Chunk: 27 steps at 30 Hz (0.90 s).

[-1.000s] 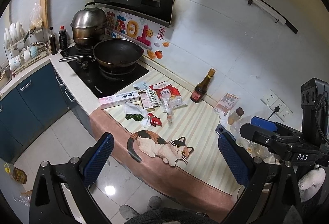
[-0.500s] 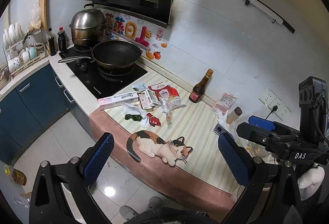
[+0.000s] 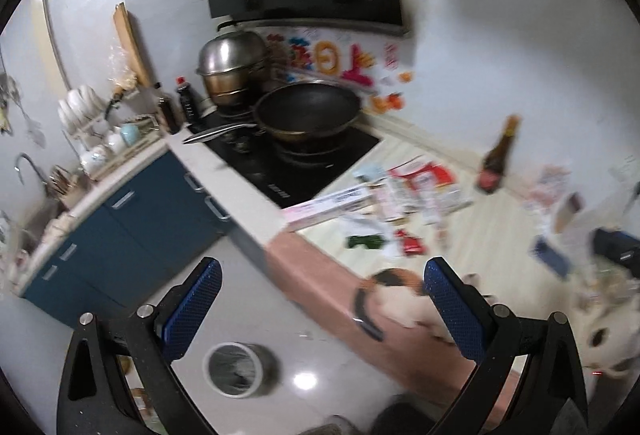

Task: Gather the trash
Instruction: 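Grasp the white Doctor toothpaste box with the left tool while the right tool grasps the clear plastic wrapper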

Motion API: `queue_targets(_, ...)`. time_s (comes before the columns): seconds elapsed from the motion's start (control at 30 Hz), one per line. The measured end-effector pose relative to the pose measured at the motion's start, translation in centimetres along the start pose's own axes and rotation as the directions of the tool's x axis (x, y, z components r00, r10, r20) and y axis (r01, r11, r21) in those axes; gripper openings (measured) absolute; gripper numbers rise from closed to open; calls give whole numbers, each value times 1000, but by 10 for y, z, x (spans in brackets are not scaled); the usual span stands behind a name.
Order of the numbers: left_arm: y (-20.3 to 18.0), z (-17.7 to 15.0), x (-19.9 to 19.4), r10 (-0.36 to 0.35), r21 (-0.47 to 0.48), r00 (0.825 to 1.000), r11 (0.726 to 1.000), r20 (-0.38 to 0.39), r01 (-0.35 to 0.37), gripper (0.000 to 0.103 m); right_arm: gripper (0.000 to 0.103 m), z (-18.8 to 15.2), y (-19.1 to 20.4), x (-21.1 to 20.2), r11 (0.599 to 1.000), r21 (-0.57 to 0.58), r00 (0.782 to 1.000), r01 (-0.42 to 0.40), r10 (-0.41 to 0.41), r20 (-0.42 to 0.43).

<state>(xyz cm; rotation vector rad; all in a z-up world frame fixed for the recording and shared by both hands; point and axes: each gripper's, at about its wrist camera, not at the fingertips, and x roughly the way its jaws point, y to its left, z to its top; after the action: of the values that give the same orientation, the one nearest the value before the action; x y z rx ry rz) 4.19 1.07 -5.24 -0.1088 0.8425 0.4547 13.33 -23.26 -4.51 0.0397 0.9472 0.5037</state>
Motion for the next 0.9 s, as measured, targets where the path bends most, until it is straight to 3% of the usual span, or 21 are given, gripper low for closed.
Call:
queue_targets(0.17, 6, 7, 83, 112, 46, 990, 993, -86, -109, 103, 103, 17, -31, 67, 988, 101, 993, 119, -116, -30)
queue_targets(0.33, 1, 22, 176, 246, 205, 956, 956, -157, -212, 103, 103, 42, -58, 167, 976, 132, 979, 175, -158, -132)
queue_targets(0.53, -19, 44, 285, 338, 466, 916, 860, -215, -208, 103, 95, 72, -72, 298, 980, 111, 950, 167, -130, -285)
queue_targets(0.67, -38, 51, 352, 372, 649, 895, 749, -246, -133, 103, 86, 81, -71, 370, 982, 91, 920, 164, -119, -373)
queue_targets(0.8, -51, 48, 397, 386, 750, 879, 660, -280, -51, 103, 77, 81, -71, 425, 984, 76, 887, 161, -110, -448)
queue_targets(0.9, -56, 45, 420, 380, 779, 872, 626, -309, 3, 102, 67, 78, -71, 451, 985, 64, 865, 163, -111, -489)
